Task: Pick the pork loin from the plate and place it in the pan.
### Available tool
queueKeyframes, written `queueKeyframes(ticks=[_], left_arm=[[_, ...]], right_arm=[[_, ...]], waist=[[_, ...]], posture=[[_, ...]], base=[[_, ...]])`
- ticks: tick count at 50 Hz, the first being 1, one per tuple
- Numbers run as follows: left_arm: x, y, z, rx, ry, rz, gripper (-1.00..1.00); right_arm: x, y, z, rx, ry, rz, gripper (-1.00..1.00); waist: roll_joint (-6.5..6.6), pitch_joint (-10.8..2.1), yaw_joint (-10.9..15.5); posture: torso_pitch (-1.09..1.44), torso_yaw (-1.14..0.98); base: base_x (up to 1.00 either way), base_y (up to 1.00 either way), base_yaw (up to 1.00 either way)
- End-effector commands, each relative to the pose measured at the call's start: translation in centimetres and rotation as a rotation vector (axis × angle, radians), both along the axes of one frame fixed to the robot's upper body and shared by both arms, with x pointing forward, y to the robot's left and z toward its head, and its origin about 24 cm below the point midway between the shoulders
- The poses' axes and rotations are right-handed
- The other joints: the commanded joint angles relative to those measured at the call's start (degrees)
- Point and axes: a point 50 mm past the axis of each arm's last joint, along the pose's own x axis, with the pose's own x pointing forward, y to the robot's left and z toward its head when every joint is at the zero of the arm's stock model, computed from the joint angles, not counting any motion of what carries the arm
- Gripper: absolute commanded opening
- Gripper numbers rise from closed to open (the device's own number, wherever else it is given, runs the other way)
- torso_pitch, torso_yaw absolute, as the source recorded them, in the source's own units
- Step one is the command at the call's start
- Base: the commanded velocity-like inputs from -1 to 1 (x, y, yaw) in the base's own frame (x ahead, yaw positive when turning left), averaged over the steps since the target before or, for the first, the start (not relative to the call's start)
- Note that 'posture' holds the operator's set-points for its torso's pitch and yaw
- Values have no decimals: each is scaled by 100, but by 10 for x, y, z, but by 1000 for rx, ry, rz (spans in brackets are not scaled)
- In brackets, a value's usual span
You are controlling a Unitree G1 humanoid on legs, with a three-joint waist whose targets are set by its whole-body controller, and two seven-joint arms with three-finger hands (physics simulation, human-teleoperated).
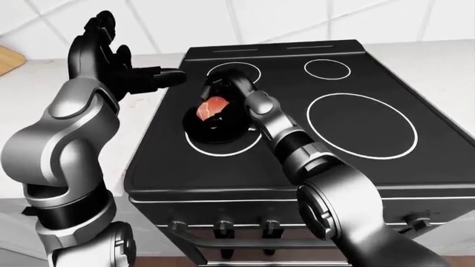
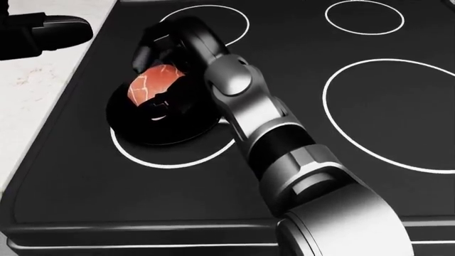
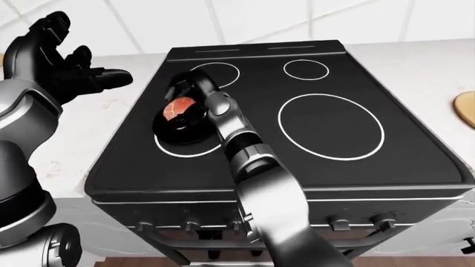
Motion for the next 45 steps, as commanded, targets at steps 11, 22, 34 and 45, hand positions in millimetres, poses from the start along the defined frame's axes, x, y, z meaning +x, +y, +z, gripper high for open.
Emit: queueKeyframes(ticks=[11, 22, 34, 45], left_arm=[[-7, 1, 19, 2, -91, 6, 100], [-7, 1, 18, 2, -91, 6, 100], [-7, 1, 19, 2, -91, 5, 100], [-7, 0, 19, 2, -91, 3, 100]], right_arm=[[0, 4, 29, 41, -112, 13, -18], [0, 5, 27, 41, -112, 14, -3], [0, 4, 24, 39, -106, 15, 69], [1, 2, 29, 45, -118, 7, 100]], waist=[[34, -181, -5], [33, -180, -6], [35, -183, -5], [35, -185, -5]], posture=[[0, 0], [0, 0], [0, 0], [0, 0]], base=[[0, 0, 0], [0, 0, 0], [0, 0, 0], [0, 0, 0]])
